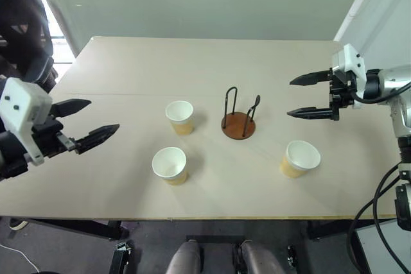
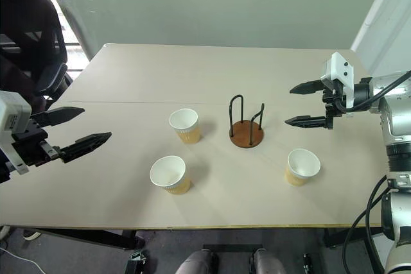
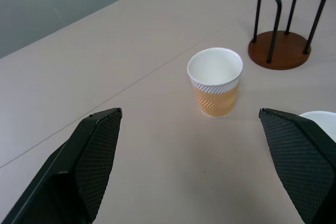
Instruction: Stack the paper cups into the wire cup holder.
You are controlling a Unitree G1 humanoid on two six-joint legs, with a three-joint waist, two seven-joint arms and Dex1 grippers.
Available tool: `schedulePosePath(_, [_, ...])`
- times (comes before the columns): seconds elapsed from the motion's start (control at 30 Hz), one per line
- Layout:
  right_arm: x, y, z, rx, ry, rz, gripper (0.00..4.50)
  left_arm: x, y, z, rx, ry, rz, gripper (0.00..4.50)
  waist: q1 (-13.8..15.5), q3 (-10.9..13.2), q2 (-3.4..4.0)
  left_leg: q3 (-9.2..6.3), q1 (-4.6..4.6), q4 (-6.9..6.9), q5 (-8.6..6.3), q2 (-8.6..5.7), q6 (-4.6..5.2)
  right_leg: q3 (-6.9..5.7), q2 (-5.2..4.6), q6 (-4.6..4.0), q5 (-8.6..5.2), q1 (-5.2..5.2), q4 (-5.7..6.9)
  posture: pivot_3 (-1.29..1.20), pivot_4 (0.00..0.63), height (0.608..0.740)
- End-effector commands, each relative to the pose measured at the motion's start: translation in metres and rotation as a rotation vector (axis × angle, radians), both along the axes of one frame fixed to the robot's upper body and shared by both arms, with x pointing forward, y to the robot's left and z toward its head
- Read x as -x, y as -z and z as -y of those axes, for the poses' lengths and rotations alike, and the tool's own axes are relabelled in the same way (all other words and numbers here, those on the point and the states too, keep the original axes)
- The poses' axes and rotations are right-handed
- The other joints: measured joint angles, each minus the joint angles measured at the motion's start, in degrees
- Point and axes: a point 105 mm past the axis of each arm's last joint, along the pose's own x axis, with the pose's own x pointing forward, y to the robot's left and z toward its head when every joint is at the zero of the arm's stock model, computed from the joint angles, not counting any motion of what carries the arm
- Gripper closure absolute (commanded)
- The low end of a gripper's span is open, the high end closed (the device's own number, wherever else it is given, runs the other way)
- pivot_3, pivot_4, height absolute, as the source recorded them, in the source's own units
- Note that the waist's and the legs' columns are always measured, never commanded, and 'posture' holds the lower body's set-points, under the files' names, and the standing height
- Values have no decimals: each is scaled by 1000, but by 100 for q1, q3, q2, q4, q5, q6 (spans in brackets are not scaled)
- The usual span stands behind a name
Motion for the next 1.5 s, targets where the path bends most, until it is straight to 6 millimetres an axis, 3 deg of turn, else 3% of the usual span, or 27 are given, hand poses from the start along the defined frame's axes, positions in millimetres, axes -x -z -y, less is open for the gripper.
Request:
schedulePosePath(0.03, [3,-15,-2,3,-19,54,0,5,-12,-3,-18,-16,55,23,1,0,0,0,0,1,0,0,0,0,0,0,0,0,0,0,150,740])
schedulePosePath(0.43, [15,-7,1,-1,1,-1,0,1,-26,1,-32,37,72,23,10,-1,-1,0,-1,11,-1,2,0,-1,2,-2,2,4,2,0,150,740])
schedulePosePath(0.63, [42,20,-25,16,-36,-126,0,-13,-17,18,-19,110,51,23,10,-1,-1,2,1,19,-5,7,-6,-1,8,-2,1,10,0,0,150,740])
schedulePosePath(1.0, [35,46,-59,-75,128,-236,0,-22,-10,58,6,255,46,23,-17,-3,-7,3,2,26,6,10,1,2,14,1,7,11,-5,0,150,740])
schedulePosePath(1.5, [3,82,-88,-88,303,-297,0,-15,-6,59,-32,232,40,23,-17,-3,-8,3,1,26,5,15,5,3,20,5,9,6,-4,0,150,740])
